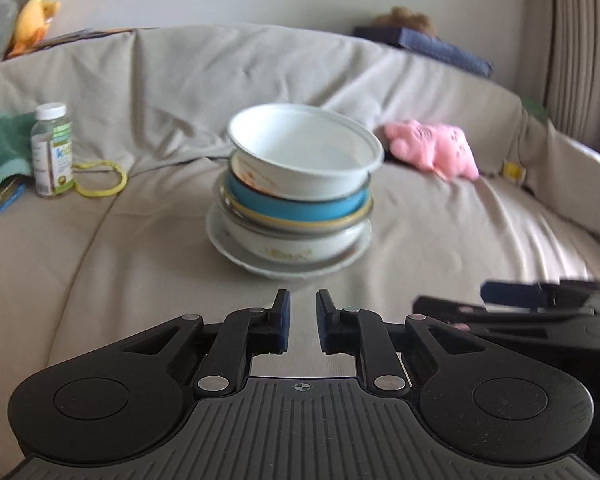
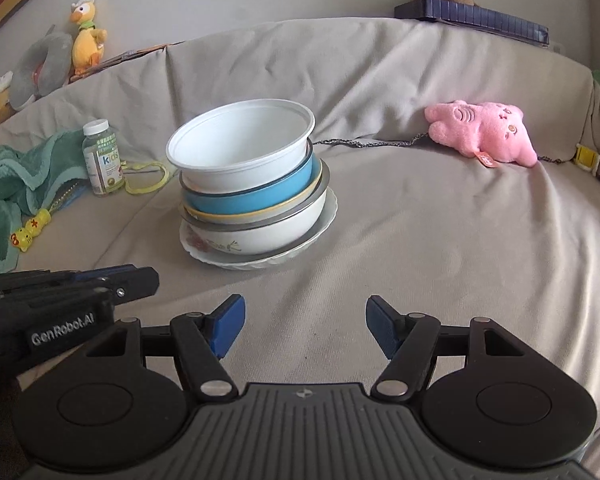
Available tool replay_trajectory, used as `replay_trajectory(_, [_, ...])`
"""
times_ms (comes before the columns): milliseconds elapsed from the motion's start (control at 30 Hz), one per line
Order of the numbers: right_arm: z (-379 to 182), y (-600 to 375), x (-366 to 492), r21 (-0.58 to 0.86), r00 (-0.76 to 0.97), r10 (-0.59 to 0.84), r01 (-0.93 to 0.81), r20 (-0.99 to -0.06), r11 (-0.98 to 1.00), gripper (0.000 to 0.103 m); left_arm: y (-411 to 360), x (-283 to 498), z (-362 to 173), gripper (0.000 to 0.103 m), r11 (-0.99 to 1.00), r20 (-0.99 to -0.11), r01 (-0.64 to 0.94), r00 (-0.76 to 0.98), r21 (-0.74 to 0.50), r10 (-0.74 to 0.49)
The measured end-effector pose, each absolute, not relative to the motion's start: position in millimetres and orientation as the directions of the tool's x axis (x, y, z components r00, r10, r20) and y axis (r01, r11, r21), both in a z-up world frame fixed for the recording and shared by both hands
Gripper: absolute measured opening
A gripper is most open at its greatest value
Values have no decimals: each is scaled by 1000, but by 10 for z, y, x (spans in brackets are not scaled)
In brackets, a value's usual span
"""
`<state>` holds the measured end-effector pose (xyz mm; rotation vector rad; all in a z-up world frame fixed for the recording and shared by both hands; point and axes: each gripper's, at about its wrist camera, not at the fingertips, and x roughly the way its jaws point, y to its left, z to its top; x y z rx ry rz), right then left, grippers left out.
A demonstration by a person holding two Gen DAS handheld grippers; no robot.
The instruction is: Organize plates and bowls
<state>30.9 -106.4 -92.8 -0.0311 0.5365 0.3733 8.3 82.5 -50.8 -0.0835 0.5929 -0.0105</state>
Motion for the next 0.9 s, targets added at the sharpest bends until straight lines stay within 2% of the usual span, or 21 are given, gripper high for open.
replay_trajectory(167, [-943, -1122, 266, 91, 808, 337, -336, -483, 937, 68, 718, -4, -560, 17, 999, -556, -41, 831, -22, 22])
replay_trajectory(367, [-1018, -1079, 222, 63, 800, 339, -356, -496, 932, 68, 729, 10, -597, 14, 999, -576, -44, 817, -30, 19])
replay_trajectory(900, [-1001, -1155, 268, 108, 797, 340, -333, -499, 937, 69, 713, -43, -566, 14, 999, -555, -33, 832, -41, 5])
